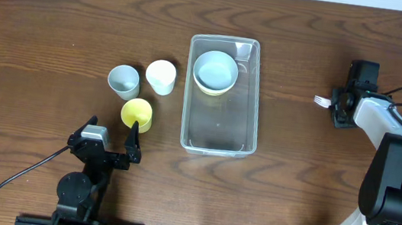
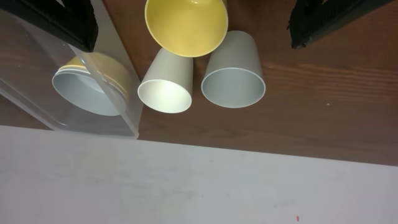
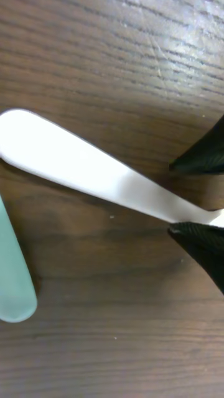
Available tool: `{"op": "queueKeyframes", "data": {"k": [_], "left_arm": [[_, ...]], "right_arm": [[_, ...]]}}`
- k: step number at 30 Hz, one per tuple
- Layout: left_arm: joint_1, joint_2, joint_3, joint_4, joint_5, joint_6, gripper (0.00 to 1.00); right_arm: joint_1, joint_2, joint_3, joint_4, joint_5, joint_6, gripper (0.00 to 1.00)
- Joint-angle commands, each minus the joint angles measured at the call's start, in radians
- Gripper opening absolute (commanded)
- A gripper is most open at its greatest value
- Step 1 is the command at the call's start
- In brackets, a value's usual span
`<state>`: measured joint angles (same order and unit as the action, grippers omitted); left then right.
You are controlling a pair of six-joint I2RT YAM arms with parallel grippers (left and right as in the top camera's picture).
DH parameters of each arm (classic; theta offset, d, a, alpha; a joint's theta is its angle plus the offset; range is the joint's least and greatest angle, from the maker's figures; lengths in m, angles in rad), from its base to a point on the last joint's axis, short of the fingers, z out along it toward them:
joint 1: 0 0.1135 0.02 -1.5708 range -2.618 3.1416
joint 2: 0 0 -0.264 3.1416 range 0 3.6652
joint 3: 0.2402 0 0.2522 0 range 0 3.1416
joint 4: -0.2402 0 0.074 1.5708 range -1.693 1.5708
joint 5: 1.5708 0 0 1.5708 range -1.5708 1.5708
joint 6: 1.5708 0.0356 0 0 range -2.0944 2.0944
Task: Pack container
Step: 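Carry the white fork into the container beside the bowls and release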
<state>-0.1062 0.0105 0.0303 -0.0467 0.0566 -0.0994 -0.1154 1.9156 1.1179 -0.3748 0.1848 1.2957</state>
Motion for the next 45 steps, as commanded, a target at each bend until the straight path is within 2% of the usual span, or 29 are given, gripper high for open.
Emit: {"op": "queueKeyframes", "data": {"k": [1,6,12,14,15,21,36,45], "left_arm": [[0.005,-0.005,-0.026,-0.019,0.004,0.014,0.98],[0.005,-0.005,-0.026,-0.019,0.004,0.014,0.98],[0.005,-0.005,-0.026,-0.019,0.003,0.013,0.98],[0.005,-0.005,-0.026,-0.019,0.003,0.014,0.98],[0.005,-0.005,-0.026,-0.019,0.004,0.014,0.98],[0.005,-0.005,-0.026,-0.019,0.004,0.014,0.98],[0.005,-0.005,-0.026,-0.019,0.004,0.014,0.98],[0.005,-0.005,-0.026,-0.019,0.004,0.014,0.98]], "right_arm": [[0.009,0.048,-0.011,-0.01,0.012,-0.039,0.21],[0.009,0.084,-0.011,-0.01,-0.018,-0.068,0.18],[0.01,0.1,-0.013,-0.012,-0.047,-0.088,0.26],[0.012,0.1,-0.013,-0.012,-0.063,-0.117,0.24],[0.012,0.1,-0.013,-0.014,-0.073,-0.134,0.2],[0.012,0.1,-0.013,-0.002,-0.16,-0.318,0.01],[0.01,0.071,0.008,0.027,-0.273,-0.632,0.01],[0.012,-0.104,0.129,-0.02,-0.533,-0.893,0.01]]}}
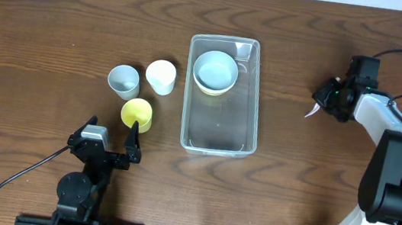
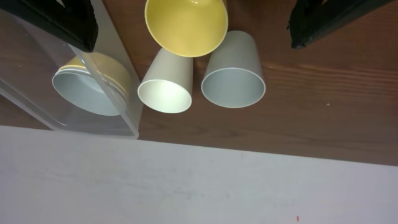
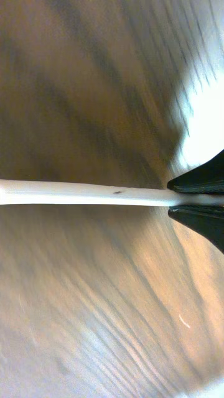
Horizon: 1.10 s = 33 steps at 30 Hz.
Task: Pack container
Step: 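Carry the white fork into the container beside the bowls and release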
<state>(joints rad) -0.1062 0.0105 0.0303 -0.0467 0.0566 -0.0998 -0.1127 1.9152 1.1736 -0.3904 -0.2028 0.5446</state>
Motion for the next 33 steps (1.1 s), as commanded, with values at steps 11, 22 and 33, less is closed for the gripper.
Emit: {"op": "queueKeyframes", "data": {"k": [11,22,33], "left_arm": [[0.005,-0.005,-0.026,-0.019,0.004,0.014,0.98],[0.005,-0.005,-0.026,-0.019,0.003,0.014,0.98],[0.005,-0.005,-0.026,-0.019,0.004,0.014,0.98]], "right_arm": [[0.115,-0.309,0.145,-0.066,-0.362,-0.27,0.01],[0.394,-0.266,0.145,-0.066,-0.158,-0.256,0.01],[0.454,-0.139,0.145,-0.071,-0.048,-0.118,0.01]]}}
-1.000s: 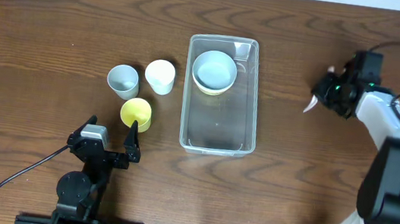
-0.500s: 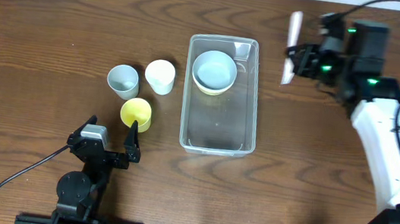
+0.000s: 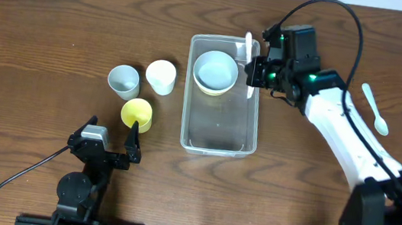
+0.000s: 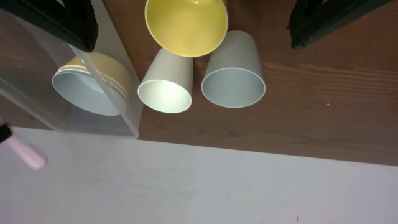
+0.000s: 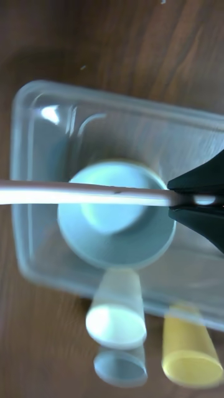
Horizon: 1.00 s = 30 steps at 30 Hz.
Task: Pack container
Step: 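Carry the white fork into the container beside the bowls and release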
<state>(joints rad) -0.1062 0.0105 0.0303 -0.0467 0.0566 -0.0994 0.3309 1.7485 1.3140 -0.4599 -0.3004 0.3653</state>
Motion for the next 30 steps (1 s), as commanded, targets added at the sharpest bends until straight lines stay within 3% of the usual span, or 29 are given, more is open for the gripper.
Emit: {"op": "queueKeyframes", "data": {"k": [1,12,15,17,21,30], "left_arm": [[0.005,-0.005,-0.026,-0.019,0.003,0.014,0.98],[0.005,-0.005,-0.026,-0.019,0.004,0.014,0.98],[0.005,-0.005,-0.026,-0.019,0.004,0.014,0.98],[0.005,-0.005,-0.026,-0.019,0.004,0.014,0.98],[0.005,-0.005,-0.026,-0.019,0.003,0.014,0.98],[0.005,-0.005,-0.026,-0.019,0.004,0.014,0.98]], "right_arm": [[0.01,0.037,0.004,-0.002,0.051,0.067,0.01],[0.011,0.063,0.004,-0.027,0.061,0.109,0.02],[0.011,0.063,0.004,-0.027,0.061,0.109,0.31],[0.011,0.063,0.004,-0.024,0.061,0.104,0.41],[0.011,0.063,0.004,-0.021,0.061,0.097,0.41],[-0.012,0.011,0.048,-0.025,-0.065,0.09,0.28]]}}
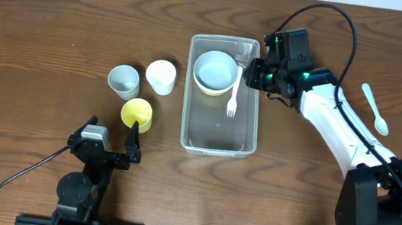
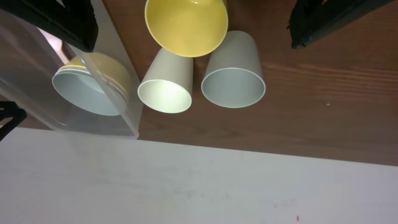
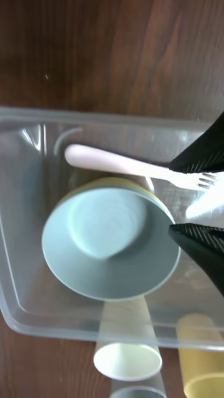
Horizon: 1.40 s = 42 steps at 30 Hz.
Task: Pack container
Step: 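Carry the white fork into the container beside the bowls and release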
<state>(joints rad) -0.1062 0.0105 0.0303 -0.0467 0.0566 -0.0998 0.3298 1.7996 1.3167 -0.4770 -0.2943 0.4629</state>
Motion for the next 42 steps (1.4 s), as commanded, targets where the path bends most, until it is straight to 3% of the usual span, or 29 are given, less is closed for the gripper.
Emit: {"op": "queueKeyframes", "data": {"k": [1,6,11,20,26,31,36,42], "left_arm": [[0.005,-0.005,-0.026,-0.019,0.004,0.014,0.98],[0.005,-0.005,-0.026,-0.019,0.004,0.014,0.98],[0.005,-0.005,-0.026,-0.019,0.004,0.014,0.98],[0.005,-0.005,-0.026,-0.019,0.004,0.014,0.98],[0.005,-0.005,-0.026,-0.019,0.004,0.014,0.98],[0.005,-0.005,-0.026,-0.019,0.004,0.014,0.98],[0.005,-0.005,-0.026,-0.019,0.004,0.014,0.98],[0.005,-0.005,-0.026,-0.019,0.004,0.014,0.98]], "right_arm": [[-0.02,-0.06,0.064,-0.026,-0.08,-0.008,0.28],[-0.11,-0.177,0.165,-0.195,-0.034,-0.046,0.35],[-0.261,-0.251,0.204,-0.387,0.184,-0.086,0.43],[-0.46,-0.16,0.175,-0.526,0.435,-0.104,0.49],[-0.508,-0.056,0.175,-0.564,0.488,-0.097,0.6],[-0.549,-0.012,0.175,-0.564,0.536,-0.103,0.63],[-0.584,0.013,0.175,-0.494,0.552,-0.238,0.68],[-0.622,0.081,0.175,-0.45,0.557,-0.286,0.7]]}}
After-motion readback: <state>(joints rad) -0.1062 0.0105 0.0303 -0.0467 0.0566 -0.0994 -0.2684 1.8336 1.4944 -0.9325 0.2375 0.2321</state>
